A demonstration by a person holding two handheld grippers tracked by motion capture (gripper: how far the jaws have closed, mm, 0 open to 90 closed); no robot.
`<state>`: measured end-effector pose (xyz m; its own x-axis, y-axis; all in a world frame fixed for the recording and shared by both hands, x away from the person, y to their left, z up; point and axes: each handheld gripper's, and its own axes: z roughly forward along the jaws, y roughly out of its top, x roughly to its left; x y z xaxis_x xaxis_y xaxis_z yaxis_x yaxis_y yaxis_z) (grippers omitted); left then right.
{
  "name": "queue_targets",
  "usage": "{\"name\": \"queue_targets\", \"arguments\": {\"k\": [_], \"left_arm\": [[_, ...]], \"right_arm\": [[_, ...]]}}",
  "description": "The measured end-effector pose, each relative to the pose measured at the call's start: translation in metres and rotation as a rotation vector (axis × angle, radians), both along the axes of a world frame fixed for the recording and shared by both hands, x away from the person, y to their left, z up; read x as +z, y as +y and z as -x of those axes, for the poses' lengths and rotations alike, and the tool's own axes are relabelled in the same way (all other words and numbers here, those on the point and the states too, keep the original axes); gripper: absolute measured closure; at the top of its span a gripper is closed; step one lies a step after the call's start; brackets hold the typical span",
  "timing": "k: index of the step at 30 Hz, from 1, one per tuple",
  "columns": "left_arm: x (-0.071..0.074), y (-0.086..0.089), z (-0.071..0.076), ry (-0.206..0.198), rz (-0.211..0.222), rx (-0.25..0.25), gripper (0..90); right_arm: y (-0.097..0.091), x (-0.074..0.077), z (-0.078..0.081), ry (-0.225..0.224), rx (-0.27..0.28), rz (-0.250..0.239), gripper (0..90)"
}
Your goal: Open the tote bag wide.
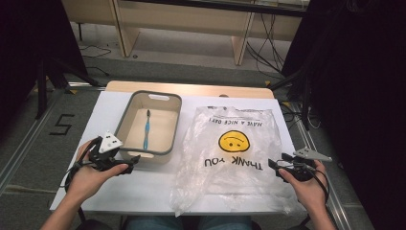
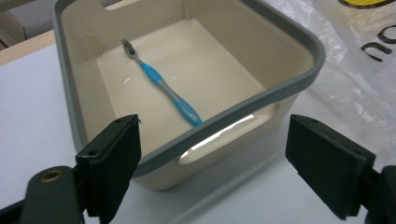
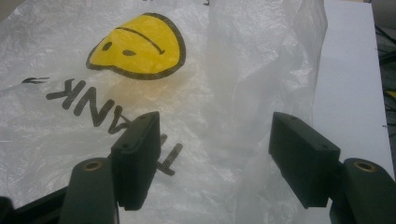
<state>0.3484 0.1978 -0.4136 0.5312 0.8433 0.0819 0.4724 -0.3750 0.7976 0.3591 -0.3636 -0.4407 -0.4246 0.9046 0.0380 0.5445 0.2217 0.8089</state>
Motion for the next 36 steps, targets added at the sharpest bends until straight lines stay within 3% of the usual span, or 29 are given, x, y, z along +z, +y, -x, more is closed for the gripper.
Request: {"name": "queue_targets", "arguments": {"k": [4,12,25,30,36], "left_arm": [[0.005,-0.01,0.004,-0.015,-0.007,-0.023,19.0],[0.0,-0.022,0.007,0.002,-0.01,-0.05,20.5],[0.0,-0.051,0.02,0.005,0.004,-0.149,24.7],[-0.003,-0.068,0.025,0.033,0.013,-0.2,27.6],[-0.018,-0.092,0.028,0.078,-0.022,-0.269,30.0]], "right_arm": [[-0.001,0.0,0.0,0.002,-0.005,0.0,35.1],[-0.003,0.0,-0.001,0.008,-0.017,0.002,35.1],[0.001,-0.001,-0.006,0.032,-0.021,0.023,35.1],[-0.001,-0.001,-0.006,0.036,-0.037,0.028,35.1],[-0.004,-0.003,-0.007,0.06,-0.058,0.035,35.1]]}}
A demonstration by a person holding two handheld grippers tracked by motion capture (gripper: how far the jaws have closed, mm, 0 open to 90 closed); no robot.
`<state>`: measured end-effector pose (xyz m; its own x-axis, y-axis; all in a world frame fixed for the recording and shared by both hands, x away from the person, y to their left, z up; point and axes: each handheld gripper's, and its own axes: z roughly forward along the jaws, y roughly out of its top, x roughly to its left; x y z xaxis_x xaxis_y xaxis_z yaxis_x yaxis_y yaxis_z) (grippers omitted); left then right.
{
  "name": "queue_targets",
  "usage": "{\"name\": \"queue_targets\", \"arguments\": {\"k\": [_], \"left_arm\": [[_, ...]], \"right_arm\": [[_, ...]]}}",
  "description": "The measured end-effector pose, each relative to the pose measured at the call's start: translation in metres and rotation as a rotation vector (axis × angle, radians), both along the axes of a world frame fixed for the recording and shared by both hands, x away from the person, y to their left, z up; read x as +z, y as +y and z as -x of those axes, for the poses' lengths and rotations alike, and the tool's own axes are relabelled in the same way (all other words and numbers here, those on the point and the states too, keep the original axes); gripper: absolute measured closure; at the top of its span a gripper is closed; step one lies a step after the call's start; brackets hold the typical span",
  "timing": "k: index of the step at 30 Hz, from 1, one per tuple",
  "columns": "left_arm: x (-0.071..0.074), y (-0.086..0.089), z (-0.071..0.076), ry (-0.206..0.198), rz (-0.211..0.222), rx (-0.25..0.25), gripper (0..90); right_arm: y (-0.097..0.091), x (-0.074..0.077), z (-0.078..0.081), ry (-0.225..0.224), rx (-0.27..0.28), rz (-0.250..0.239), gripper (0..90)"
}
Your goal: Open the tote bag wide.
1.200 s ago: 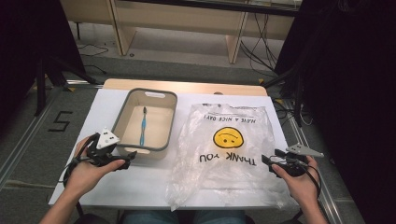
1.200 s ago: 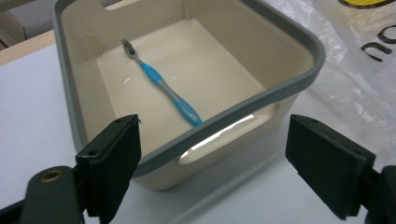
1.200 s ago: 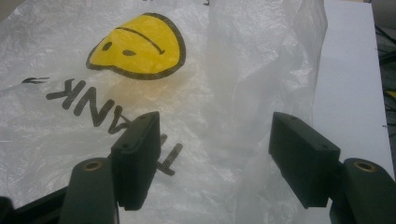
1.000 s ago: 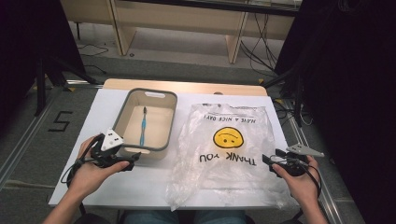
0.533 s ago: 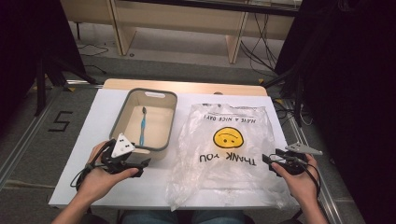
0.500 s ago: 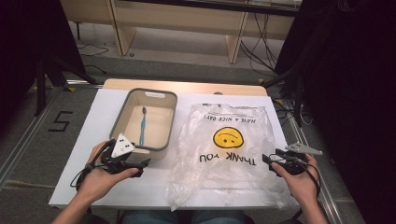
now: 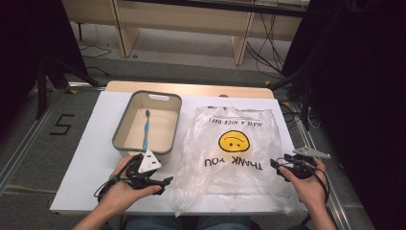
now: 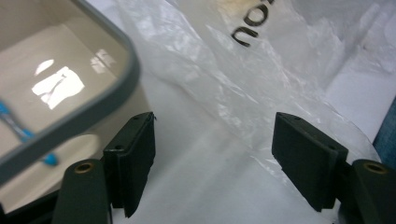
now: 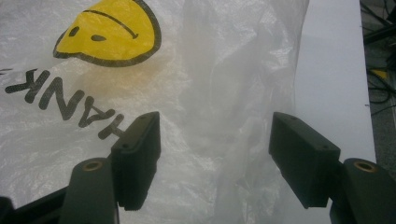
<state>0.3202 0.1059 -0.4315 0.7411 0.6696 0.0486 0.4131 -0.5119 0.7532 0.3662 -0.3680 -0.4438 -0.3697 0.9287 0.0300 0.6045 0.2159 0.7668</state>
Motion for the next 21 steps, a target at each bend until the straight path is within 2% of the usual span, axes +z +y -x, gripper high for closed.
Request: {"name": "queue_targets", "arguments": {"k": [5,13,21], "left_arm": [[-0.012,-0.016,0.0,0.04,-0.022,-0.043,30.0],[-0.027,-0.032,-0.002,0.089,-0.045,-0.079,30.8],[-0.042,-0.046,-0.008,0.146,-0.095,-0.07,38.3]], "right_arm": [[0.001,-0.002,-0.001,0.006,0.008,0.002,35.1],[0.001,-0.003,-0.003,0.018,0.004,0.011,35.1],[0.0,-0.005,-0.003,0.053,-0.02,0.025,36.2]]}}
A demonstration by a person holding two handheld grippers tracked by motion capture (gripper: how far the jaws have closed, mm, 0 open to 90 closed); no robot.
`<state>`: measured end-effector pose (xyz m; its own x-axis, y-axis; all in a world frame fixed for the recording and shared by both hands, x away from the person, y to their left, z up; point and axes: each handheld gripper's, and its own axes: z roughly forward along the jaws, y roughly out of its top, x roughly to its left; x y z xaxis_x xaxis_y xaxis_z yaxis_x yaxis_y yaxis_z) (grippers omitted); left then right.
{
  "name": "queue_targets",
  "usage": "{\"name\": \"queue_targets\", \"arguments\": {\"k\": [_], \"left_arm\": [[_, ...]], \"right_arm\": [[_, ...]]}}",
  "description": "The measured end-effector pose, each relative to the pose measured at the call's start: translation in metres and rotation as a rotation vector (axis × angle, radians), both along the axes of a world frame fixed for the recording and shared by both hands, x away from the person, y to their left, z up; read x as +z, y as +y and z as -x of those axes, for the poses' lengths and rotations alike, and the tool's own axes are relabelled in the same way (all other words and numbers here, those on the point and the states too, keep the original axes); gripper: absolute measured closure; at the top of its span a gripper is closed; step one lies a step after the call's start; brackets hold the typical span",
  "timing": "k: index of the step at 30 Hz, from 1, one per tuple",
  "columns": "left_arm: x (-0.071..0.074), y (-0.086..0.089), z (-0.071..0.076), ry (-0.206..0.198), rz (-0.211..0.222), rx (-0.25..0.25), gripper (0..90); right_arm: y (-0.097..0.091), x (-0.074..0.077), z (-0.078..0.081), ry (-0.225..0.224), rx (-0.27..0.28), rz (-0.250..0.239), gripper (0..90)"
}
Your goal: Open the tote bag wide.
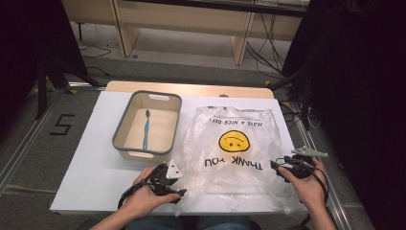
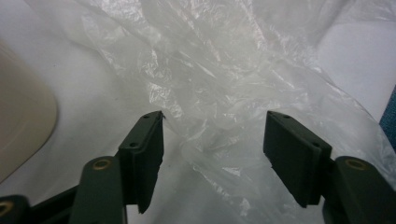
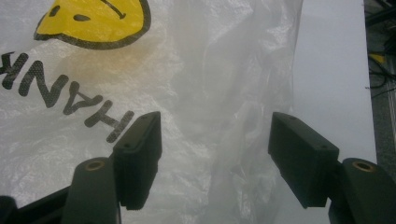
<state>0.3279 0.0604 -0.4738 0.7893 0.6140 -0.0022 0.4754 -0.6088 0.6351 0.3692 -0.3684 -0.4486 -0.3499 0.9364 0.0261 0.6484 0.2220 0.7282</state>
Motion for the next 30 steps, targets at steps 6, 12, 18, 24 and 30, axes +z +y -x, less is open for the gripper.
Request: {"name": "queue_targets", "arguments": {"k": [6,12,18,24,30], "left_arm": [[-0.006,-0.005,-0.004,0.024,-0.027,-0.005,49.8],[-0.005,-0.007,-0.008,0.042,-0.034,0.008,63.6],[-0.003,-0.012,-0.013,0.023,-0.075,0.03,84.2],[-0.002,-0.021,-0.021,-0.084,-0.174,0.05,88.6],[0.005,-0.027,-0.033,-0.19,-0.229,0.115,88.6]], "right_arm": [[-0.003,-0.003,0.0,0.064,-0.008,0.018,45.1],[-0.004,-0.005,0.0,0.141,0.021,0.006,65.7],[-0.004,-0.004,0.001,0.184,0.027,-0.009,84.3],[-0.003,-0.001,0.005,0.214,0.022,-0.03,89.9],[-0.002,0.001,0.007,0.224,0.028,-0.051,89.9]]}}
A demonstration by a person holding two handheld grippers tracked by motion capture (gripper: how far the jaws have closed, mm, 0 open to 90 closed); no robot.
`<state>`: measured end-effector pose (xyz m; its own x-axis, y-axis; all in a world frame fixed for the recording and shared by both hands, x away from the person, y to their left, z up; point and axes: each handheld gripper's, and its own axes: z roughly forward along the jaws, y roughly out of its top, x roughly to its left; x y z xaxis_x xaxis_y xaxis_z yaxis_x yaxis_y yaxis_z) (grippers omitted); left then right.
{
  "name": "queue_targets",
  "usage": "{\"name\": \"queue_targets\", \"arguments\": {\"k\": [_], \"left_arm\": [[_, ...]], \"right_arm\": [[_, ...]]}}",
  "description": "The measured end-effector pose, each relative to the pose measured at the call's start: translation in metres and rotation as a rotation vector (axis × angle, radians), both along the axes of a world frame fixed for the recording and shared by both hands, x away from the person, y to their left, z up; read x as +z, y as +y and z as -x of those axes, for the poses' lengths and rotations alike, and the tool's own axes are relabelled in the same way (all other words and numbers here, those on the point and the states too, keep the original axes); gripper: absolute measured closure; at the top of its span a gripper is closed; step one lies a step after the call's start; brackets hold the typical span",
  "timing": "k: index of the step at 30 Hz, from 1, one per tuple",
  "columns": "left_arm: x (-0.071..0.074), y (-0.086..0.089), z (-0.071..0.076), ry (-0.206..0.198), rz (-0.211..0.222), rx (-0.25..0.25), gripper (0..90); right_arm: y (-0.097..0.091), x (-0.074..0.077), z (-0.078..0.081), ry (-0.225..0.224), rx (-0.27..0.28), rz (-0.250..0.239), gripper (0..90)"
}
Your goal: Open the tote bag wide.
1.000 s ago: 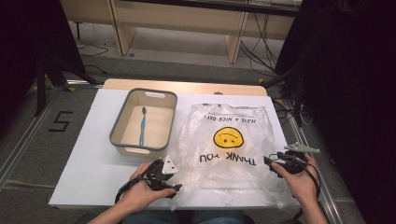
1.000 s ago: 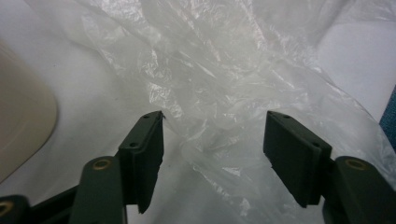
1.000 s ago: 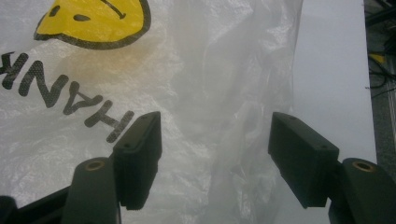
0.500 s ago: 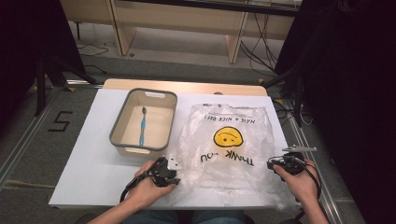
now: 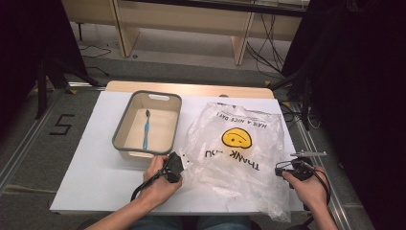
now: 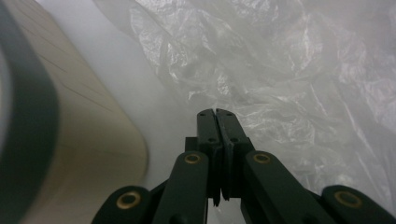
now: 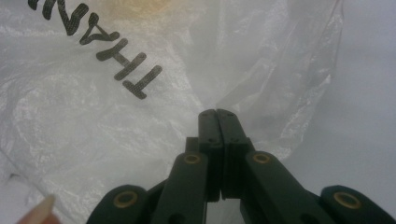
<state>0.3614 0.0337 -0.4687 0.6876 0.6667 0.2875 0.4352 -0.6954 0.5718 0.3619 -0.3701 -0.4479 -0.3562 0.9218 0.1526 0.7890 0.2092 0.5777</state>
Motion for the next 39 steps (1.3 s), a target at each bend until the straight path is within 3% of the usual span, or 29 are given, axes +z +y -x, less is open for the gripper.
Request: {"name": "queue_targets", "arguments": {"k": [6,8,10,13,16,18,20,21,23,25,28,29,31,32,33,34,37,39], "left_arm": [[0.0,-0.003,-0.008,-0.024,-0.007,0.02,84.6],[0.0,-0.002,-0.009,-0.026,0.01,0.026,81.3],[0.004,0.0,-0.006,-0.048,0.032,0.026,69.9],[0.017,0.004,0.005,-0.111,0.093,0.01,56.7],[0.025,0.005,0.011,-0.126,0.13,-0.023,53.3],[0.028,0.002,0.015,-0.103,0.158,-0.072,51.4],[0.024,-0.004,0.017,-0.014,0.214,-0.136,50.3],[0.021,-0.008,0.017,0.026,0.222,-0.155,49.3],[0.011,-0.015,0.017,0.074,0.195,-0.198,48.5],[0.002,-0.022,0.014,0.085,0.178,-0.225,48.4],[-0.005,-0.03,0.01,0.082,0.148,-0.26,52.2],[-0.006,-0.032,0.008,0.092,0.151,-0.265,59.7],[-0.008,-0.035,0.005,0.085,0.141,-0.266,64.2],[-0.009,-0.036,0.003,0.084,0.137,-0.263,68.7],[-0.009,-0.037,0.001,0.084,0.134,-0.259,76.1],[-0.01,-0.038,0.0,0.078,0.131,-0.255,76.1],[-0.01,-0.04,-0.005,0.062,0.113,-0.231,86.3],[-0.01,-0.039,-0.009,0.052,0.106,-0.208,89.1]], "right_arm": [[0.002,0.0,0.002,0.015,0.003,-0.008,89.6],[0.003,0.0,0.002,0.02,0.008,-0.008,88.2],[0.003,-0.002,0.0,0.011,0.004,-0.016,85.3],[0.004,-0.006,-0.003,0.007,0.001,-0.019,84.1],[0.005,-0.006,-0.004,0.005,-0.002,-0.025,82.4],[0.006,-0.006,-0.005,0.003,-0.007,-0.026,80.4],[0.007,-0.006,-0.005,-0.004,-0.012,-0.026,77.9],[0.008,-0.006,-0.005,-0.011,-0.017,-0.028,76.2],[0.009,-0.005,-0.006,-0.026,-0.03,-0.019,70.4],[0.008,-0.005,-0.006,-0.034,-0.043,-0.006,68.9],[0.006,-0.004,-0.007,-0.057,-0.084,0.003,63.0],[0.003,-0.005,-0.007,-0.055,-0.109,0.014,62.3],[0.002,-0.007,-0.008,-0.052,-0.113,0.01,62.8],[0.002,-0.009,-0.01,-0.041,-0.108,0.008,65.7],[0.001,-0.012,-0.012,-0.023,-0.091,0.002,75.4],[0.001,-0.012,-0.012,-0.023,-0.091,0.002,75.4],[0.003,-0.012,-0.017,-0.017,-0.079,0.0,89.1],[0.004,-0.011,-0.02,-0.012,-0.079,-0.008,90.0]]}}
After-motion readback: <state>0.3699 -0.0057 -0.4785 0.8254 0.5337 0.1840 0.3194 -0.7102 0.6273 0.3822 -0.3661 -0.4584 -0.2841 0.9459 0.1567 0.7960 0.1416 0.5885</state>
